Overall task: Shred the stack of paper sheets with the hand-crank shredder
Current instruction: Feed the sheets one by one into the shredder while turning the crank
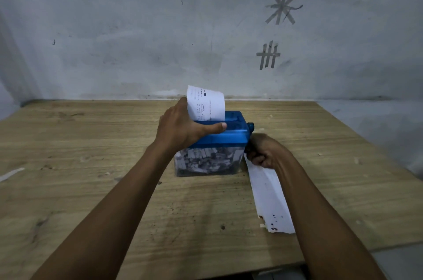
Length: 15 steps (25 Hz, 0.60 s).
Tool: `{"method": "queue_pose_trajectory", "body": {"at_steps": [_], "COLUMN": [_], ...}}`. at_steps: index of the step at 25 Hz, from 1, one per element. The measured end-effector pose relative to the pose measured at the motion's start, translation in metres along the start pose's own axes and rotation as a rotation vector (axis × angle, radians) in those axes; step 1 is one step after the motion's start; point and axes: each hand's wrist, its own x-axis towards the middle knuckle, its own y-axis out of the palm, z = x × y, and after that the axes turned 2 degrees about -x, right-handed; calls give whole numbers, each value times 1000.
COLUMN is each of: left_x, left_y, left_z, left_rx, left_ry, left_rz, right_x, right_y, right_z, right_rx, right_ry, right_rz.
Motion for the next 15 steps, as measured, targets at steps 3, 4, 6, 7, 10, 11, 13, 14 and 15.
{"method": "queue_pose_trajectory", "body": {"at_steps": [3, 4, 6, 7, 10, 11, 13, 14, 15], "left_x": [-3, -4, -3, -1, 5, 4, 1, 0, 0], "left_y": [2, 4, 5, 4, 2, 2, 2, 2, 2], "left_z": [2, 4, 5, 5, 5, 5, 4, 5, 5], "left_rx": [-15, -9, 31, 59, 131, 114, 14, -30, -57], "left_ry": [2, 8, 2, -3, 18, 30, 57, 68, 78], "left_rz": [-13, -7, 5, 8, 18, 38, 93, 107, 102], "right_x": [-42, -54, -71, -74, -72, -67, -53, -43, -32], "right_y": [2, 1, -1, -1, 5, 7, 5, 3, 2], "right_z": [-23, -27, -24, -18, 7, 15, 39, 52, 65], "right_rx": [-195, -248, -330, -343, -304, -276, -256, -276, -295], "right_ry": [-45, -100, -224, -282, -401, -435, -475, -469, -446], "right_rz": [-134, -185, -259, -300, -497, -559, -660, -669, -644]}}
